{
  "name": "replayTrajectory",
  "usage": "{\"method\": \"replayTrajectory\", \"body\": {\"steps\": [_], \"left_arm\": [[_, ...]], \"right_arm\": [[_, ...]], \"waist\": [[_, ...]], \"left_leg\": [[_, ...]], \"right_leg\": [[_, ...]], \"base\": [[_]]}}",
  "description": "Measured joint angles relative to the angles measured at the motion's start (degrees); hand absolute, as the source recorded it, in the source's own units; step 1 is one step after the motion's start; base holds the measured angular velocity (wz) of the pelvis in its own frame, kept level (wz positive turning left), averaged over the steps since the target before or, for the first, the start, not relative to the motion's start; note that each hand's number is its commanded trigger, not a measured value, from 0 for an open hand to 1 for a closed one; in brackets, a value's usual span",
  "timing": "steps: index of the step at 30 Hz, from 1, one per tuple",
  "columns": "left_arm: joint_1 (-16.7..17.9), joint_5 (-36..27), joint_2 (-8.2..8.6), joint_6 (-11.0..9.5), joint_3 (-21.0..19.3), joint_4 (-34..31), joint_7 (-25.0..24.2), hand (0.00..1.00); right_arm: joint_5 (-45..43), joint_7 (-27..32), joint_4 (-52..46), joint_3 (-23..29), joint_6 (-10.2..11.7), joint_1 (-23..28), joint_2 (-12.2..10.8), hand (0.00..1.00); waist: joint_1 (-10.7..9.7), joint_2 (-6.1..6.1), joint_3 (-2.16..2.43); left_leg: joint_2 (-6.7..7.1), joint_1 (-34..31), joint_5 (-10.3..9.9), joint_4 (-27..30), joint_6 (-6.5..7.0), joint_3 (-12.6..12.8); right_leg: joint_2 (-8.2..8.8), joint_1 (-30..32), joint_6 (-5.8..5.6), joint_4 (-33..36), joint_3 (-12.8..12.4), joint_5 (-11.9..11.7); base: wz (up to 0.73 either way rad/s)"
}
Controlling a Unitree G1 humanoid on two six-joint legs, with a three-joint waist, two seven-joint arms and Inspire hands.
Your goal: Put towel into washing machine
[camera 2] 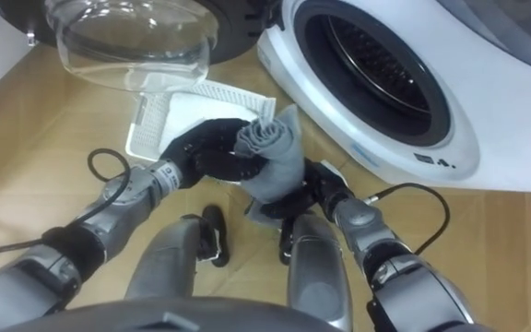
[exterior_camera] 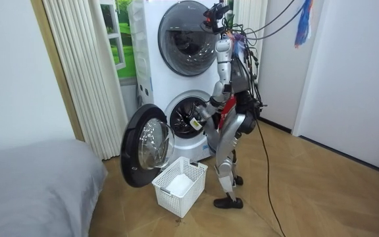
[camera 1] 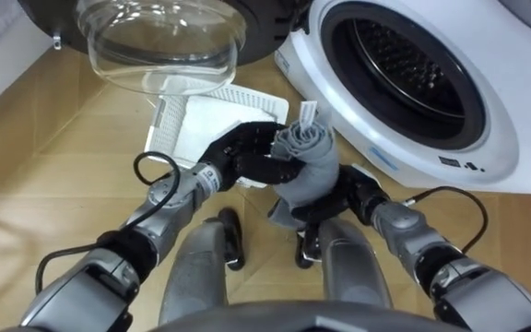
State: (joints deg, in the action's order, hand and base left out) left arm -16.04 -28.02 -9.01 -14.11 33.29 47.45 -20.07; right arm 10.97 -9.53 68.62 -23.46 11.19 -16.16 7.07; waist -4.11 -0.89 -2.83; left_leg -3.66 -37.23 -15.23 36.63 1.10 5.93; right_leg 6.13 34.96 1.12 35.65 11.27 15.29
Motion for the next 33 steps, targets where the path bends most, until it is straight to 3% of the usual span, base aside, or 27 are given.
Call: {"method": "replayTrajectory", "body": {"steps": [4, 5, 6, 15, 17, 25, 26, 33], "left_arm": [[-0.10, -3.27, -0.03, 0.33, -0.39, -1.21, -0.94, 1.00], [-0.10, -4.40, 0.01, 0.52, -0.25, -1.53, -1.04, 1.00], [-0.09, -5.14, 0.02, 0.71, -0.22, -1.66, -1.21, 1.00], [-0.04, -13.03, 0.82, 3.30, -0.96, -4.14, -4.45, 1.00], [-0.03, -15.36, 0.82, 4.67, -1.22, -4.15, -4.61, 1.00], [-0.03, -15.71, 0.89, 6.60, -1.88, -4.73, -5.88, 1.00], [-0.03, -15.69, 0.90, 6.62, -2.02, -4.73, -5.88, 0.00], [0.84, -15.66, 1.14, 6.65, -3.06, -4.73, -6.98, 0.00]], "right_arm": [[0.15, 0.10, -0.07, -0.09, 0.72, 0.23, 0.05, 0.00], [0.11, 0.10, -0.07, -0.05, 0.76, 0.49, 0.04, 0.65], [0.10, 0.10, -0.07, -0.05, 0.76, 0.47, 0.03, 1.00], [-0.16, 0.23, 0.04, 0.52, 0.35, 0.73, 0.19, 1.00], [-0.04, 0.78, 0.03, 0.48, -0.11, 0.63, -0.11, 1.00], [-0.25, 1.37, 0.00, 0.53, -0.95, 0.56, -0.14, 1.00], [-0.34, 1.35, -0.02, 0.53, -1.11, 0.59, -0.14, 1.00], [-0.27, 1.33, -1.09, 0.69, -1.38, 1.77, 0.10, 1.00]], "waist": [[-0.12, -0.14, 0.02], [-0.14, -0.22, 0.00], [-0.13, -0.26, 0.01], [1.27, -0.95, 0.26], [1.48, -0.96, 0.27], [1.45, -0.94, 0.27], [1.42, -0.94, 0.27], [1.56, -0.92, 0.29]], "left_leg": [[-0.65, 0.03, 0.03, 0.09, -0.04, 0.05], [-0.76, 0.18, 0.03, 0.09, -0.04, 0.15], [-0.79, 0.25, 0.03, 0.08, -0.04, 0.20], [-0.70, 1.02, 0.45, -1.03, -0.35, 0.19], [-0.68, 1.02, 0.54, -1.02, -0.43, 0.12], [-0.62, 1.06, 0.57, -0.88, -0.41, 0.16], [-0.57, 1.06, 0.57, -0.82, -0.41, 0.16], [-0.58, 1.08, 0.63, -0.76, -0.49, 0.13]], "right_leg": [[-0.28, -0.28, 0.09, 0.04, -0.06, -0.12], [-0.34, -0.47, 0.10, -0.01, -0.04, -0.13], [-0.34, -0.52, 0.12, -0.01, -0.05, -0.14], [-0.27, -0.94, 0.30, -0.28, -0.19, -0.32], [-0.27, -0.94, 0.36, -0.21, -0.16, -0.32], [-0.36, -0.92, 0.36, -0.13, -0.15, -0.31], [-0.37, -0.93, 0.36, -0.19, -0.11, -0.31], [-0.68, -1.10, 0.54, -0.82, -0.03, -0.52]], "base": [[-0.01], [0.00], [0.00], [0.00], [0.00], [0.00], [0.00], [0.00]]}}
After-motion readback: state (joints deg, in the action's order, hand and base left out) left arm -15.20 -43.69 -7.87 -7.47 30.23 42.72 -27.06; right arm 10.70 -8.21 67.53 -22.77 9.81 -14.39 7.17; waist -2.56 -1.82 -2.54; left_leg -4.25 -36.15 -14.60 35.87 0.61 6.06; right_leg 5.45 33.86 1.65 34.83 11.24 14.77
